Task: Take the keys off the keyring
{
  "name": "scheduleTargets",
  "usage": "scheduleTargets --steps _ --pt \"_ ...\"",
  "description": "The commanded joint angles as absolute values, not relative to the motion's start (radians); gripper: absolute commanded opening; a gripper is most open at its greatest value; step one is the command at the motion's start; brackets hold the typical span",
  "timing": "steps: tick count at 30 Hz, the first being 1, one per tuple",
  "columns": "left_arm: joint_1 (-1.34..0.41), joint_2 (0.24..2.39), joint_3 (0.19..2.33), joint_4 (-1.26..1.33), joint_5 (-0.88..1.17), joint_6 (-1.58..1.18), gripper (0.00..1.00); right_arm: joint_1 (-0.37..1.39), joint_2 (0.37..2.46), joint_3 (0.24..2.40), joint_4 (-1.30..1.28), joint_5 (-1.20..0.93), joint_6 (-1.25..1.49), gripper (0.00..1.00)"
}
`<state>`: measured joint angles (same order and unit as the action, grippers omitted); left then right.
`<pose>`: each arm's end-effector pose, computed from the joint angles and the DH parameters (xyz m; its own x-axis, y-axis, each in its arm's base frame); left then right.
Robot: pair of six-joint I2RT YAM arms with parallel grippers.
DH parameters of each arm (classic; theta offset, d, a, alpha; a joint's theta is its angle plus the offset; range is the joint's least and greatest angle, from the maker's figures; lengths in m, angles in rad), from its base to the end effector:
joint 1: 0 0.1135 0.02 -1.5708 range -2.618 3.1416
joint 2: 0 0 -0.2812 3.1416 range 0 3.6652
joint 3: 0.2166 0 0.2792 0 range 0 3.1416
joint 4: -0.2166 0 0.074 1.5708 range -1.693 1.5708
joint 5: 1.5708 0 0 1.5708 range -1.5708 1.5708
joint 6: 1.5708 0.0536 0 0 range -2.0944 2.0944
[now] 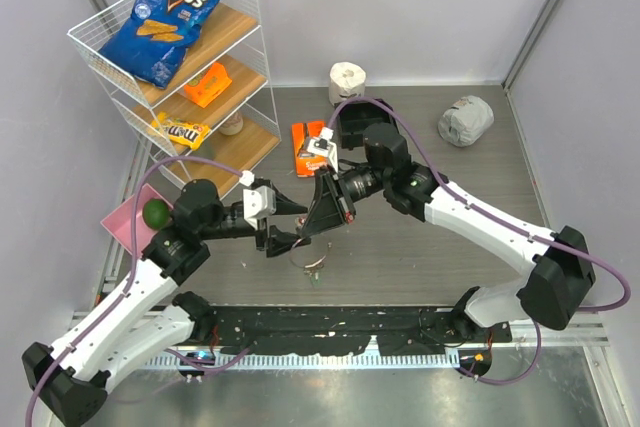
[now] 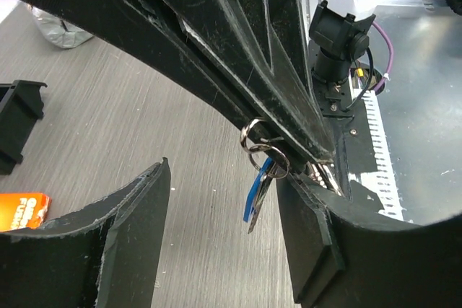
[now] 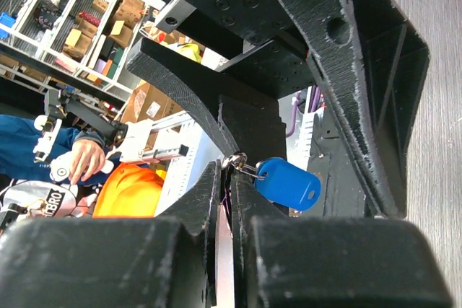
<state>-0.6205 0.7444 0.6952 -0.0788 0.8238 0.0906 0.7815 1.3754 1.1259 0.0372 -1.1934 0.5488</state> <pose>0.1382 -0.1471 0.3364 -0.0141 0.0856 -0.9962 0.9925 0.1224 -0.0035 0.2035 0.2721 0.3604 -0.5995 -0.3241 -0.7318 -0.6938 -0.2455 0.6771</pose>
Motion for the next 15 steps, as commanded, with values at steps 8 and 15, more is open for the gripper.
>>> scheduleTargets --steps 8,15 --pt "-0.629 0.749 0.765 -0.11 0.806 0.095 0.0 0.77 1.385 1.16 0.123 -1.232 0.554 0.06" --pt "-0.63 0.784 0.922 -0.449 0.522 0.132 0.0 0.7 1.35 1.103 -0.038 -1.149 0.353 0.49"
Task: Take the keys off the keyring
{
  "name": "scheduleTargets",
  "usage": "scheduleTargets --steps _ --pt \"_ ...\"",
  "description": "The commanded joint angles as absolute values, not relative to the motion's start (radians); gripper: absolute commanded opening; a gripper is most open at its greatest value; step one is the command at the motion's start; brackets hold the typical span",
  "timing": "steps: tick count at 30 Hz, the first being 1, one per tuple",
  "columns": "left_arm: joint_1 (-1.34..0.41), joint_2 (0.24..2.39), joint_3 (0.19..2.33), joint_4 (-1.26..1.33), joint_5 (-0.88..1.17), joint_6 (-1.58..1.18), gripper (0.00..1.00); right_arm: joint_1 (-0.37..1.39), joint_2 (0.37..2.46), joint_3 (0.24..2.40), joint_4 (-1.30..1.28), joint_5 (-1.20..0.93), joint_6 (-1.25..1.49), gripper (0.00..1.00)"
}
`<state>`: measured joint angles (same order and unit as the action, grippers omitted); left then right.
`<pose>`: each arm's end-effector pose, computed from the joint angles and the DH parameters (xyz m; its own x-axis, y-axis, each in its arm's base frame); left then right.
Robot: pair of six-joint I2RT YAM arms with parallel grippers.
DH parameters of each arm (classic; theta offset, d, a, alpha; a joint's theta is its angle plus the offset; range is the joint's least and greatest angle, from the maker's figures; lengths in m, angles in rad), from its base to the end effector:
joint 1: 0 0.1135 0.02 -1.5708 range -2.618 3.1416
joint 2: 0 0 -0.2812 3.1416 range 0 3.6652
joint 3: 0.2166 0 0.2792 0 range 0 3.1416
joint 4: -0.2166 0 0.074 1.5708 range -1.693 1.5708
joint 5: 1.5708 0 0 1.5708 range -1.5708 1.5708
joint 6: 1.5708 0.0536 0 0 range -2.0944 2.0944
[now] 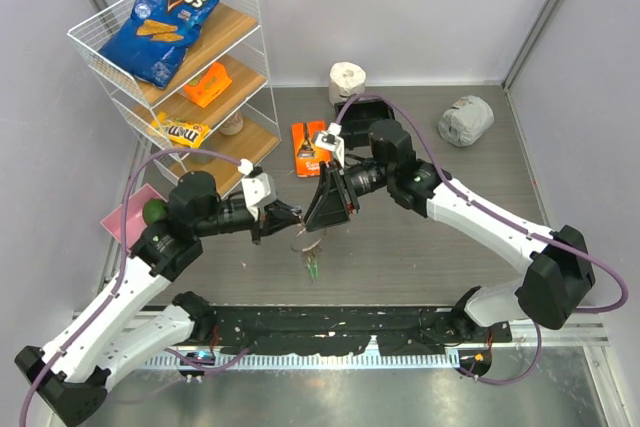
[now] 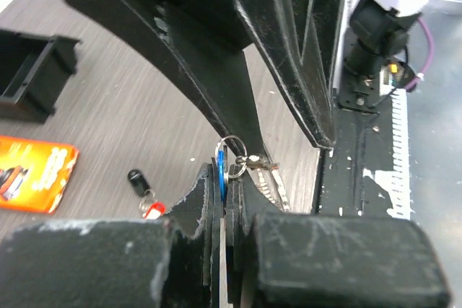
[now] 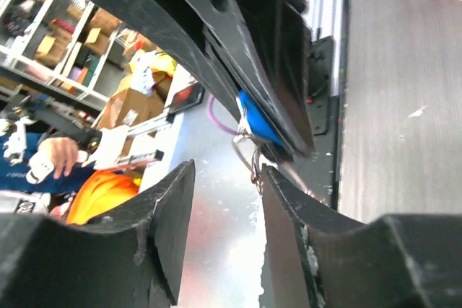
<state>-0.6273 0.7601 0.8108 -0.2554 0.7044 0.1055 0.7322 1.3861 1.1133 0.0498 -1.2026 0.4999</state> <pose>0.1399 -0.1443 0.3576 -0.0625 0.1444 -0.9875 0.9726 0.2308 -0.0278 0.2180 0.2632 0.3536 -0.5841 -0.2930 -0.7570 -0.7262 -0.2280 0.6486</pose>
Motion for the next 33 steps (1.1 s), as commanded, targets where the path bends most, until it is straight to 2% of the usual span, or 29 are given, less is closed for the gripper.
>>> scheduleTargets --steps 1,4,7,11,17,22,33 --pt "-0.63 0.801 0.951 -0.51 0.481 0.13 0.0 0.698 1.353 1.121 -0.137 -1.106 0.321 0.5" --pt "-0.632 0.879 1.08 -0.699 0.339 0.095 0.0 0.696 1.356 1.187 -0.378 -0.973 0.112 0.54" --pt "-0.635 0.992 1.224 -0.923 0.255 0.054 0.0 0.696 1.333 1.183 -0.41 -0.879 0.025 0.57" --pt "-0.643 1.143 1.38 -1.159 0.198 0.006 0.0 0.698 1.217 1.079 -0.255 -0.792 0.038 0.58" --pt "-0.658 1.167 1.453 -1.244 0.069 -0.1 0.0 0.703 1.063 0.924 -0.051 -0.649 0.081 0.59" --pt "-0.658 1.247 1.538 -1.333 0.145 -0.228 0.0 0.748 0.985 0.842 0.046 -0.47 0.08 0.59" --pt "-0.655 1.29 1.629 -1.313 0.37 -0.409 0.0 0.862 0.859 0.66 0.351 -0.301 0.069 0.59"
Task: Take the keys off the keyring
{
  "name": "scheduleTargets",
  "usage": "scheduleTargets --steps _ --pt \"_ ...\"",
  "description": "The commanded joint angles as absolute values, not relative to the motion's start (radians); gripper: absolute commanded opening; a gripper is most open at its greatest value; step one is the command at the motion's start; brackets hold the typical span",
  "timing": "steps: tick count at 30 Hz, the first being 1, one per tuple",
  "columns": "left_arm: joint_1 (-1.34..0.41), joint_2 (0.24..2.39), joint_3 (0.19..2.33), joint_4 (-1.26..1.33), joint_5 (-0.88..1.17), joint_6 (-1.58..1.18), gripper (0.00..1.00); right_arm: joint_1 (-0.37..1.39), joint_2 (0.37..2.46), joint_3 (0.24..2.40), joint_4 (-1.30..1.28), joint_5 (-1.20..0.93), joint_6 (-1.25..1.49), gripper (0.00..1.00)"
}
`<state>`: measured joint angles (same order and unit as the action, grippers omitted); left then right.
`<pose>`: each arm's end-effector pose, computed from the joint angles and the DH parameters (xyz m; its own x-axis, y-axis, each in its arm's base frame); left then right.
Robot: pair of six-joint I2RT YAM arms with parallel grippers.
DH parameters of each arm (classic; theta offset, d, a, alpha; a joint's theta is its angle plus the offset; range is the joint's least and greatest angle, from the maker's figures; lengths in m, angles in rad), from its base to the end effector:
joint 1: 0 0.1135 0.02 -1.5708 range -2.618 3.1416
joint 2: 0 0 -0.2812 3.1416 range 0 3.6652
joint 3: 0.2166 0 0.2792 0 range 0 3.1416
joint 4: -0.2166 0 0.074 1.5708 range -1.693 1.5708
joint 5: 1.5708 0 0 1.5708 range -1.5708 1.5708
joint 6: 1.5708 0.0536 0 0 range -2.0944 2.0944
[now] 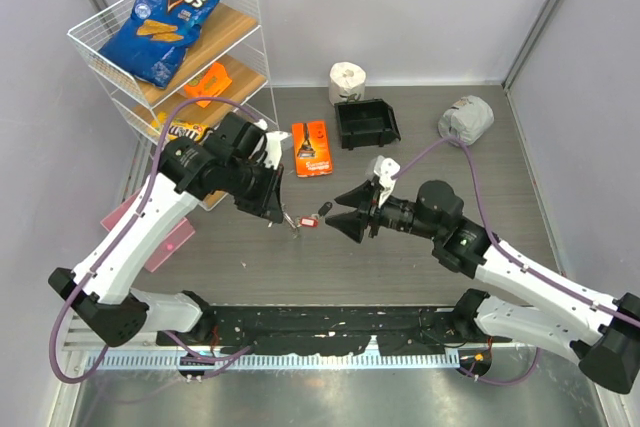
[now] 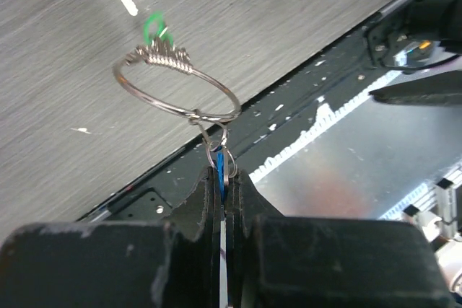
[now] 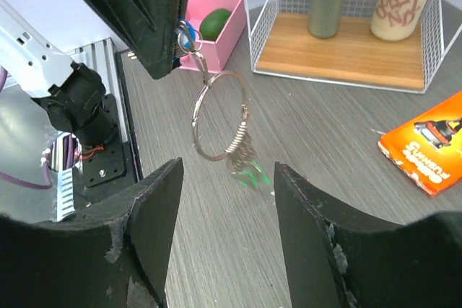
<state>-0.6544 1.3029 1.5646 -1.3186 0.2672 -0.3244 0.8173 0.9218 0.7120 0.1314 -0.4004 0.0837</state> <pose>0.1939 -0.1666 0.4037 -0.8748 0.2837 -0.3927 0.4339 0.8194 -0.3746 0.1573 0.1982 0.3298 -0.1318 -0.0279 -0.9909 -0.9297 0.3502 0.1138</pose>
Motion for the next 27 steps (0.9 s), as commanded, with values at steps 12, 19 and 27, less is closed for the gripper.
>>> scheduleTargets --steps 12,19,27 --pt "-0.653 1.273 1.606 -1.241 0.443 -0.477 0.0 1.173 0.877 0.564 0.543 0.081 -0.141 0.66" --pt "-0.655 1.267 1.603 -1.184 0.502 -0.529 0.0 1.279 1.023 0.584 0.627 0.236 -0.241 0.67" --pt "-0.655 1.246 1.575 -1.163 0.523 -0.549 0.0 1.286 1.08 0.519 0.778 0.394 -0.304 0.69"
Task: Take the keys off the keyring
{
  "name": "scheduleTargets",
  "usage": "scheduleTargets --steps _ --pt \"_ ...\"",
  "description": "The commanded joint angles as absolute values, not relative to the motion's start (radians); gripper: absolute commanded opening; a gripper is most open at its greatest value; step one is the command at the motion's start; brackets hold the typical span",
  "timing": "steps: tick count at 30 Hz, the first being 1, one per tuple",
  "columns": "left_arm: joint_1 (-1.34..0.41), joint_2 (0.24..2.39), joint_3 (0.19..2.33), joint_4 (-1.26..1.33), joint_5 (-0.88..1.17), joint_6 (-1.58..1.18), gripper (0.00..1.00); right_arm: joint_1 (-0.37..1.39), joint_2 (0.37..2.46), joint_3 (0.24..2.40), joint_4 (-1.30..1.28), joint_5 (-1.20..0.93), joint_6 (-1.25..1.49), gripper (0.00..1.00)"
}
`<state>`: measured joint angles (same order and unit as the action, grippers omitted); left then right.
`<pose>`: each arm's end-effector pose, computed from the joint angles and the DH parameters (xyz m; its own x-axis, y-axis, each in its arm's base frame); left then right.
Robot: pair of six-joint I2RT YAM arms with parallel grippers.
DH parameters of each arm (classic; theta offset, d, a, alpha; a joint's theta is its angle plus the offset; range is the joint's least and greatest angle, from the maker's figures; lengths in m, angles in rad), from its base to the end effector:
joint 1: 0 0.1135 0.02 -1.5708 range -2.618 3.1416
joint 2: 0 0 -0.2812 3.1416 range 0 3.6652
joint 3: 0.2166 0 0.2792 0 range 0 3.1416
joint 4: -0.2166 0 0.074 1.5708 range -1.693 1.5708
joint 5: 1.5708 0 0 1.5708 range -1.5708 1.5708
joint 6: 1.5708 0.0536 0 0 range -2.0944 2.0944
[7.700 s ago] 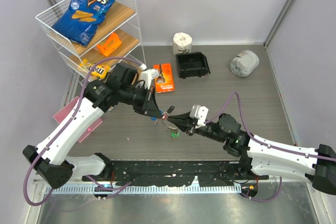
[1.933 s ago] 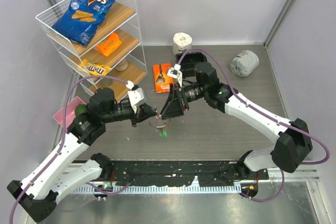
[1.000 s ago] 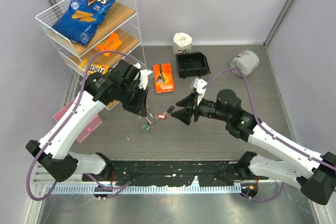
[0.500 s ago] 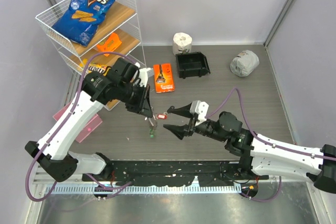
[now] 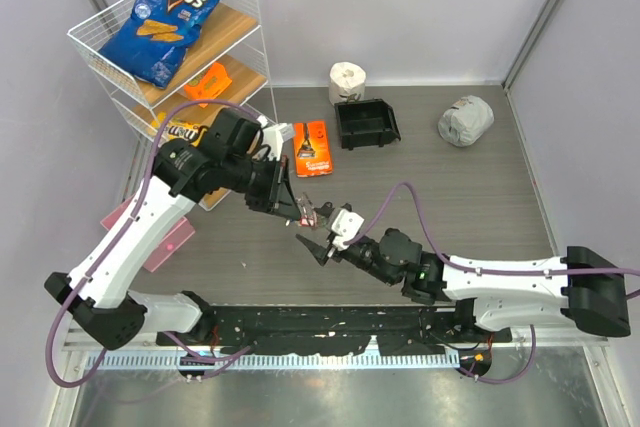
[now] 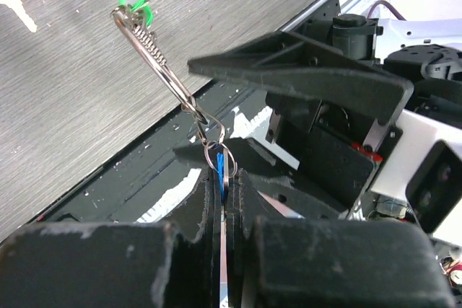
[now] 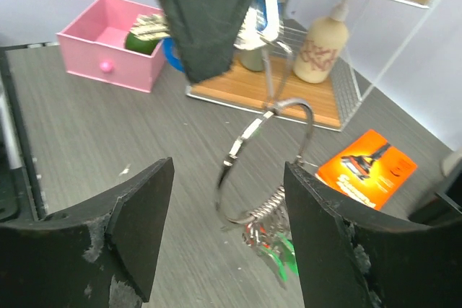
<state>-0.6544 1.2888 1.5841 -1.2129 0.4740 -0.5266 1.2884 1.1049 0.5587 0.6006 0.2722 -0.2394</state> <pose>0.1907 -0.1771 0.4237 -0.9275 0.1480 -0.3432 0.3418 0.7073 -0.6188 0.0928 0.2681 0.2812 0.2163 -0.0740 -0.9735 -0.8224 0.5236 -0.2226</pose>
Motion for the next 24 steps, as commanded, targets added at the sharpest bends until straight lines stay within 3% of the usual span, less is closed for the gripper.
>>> scheduleTargets --steps 1,24 --pt "-0.653 1.244 1.565 -1.161 0.529 -0.551 0.0 1.281 1.075 0.508 0.785 0.387 -0.307 0.69" --pt "-0.653 1.215 1.462 -1.078 0.653 -0.56 0.0 1.201 1.009 0.434 0.856 0.055 -0.298 0.65"
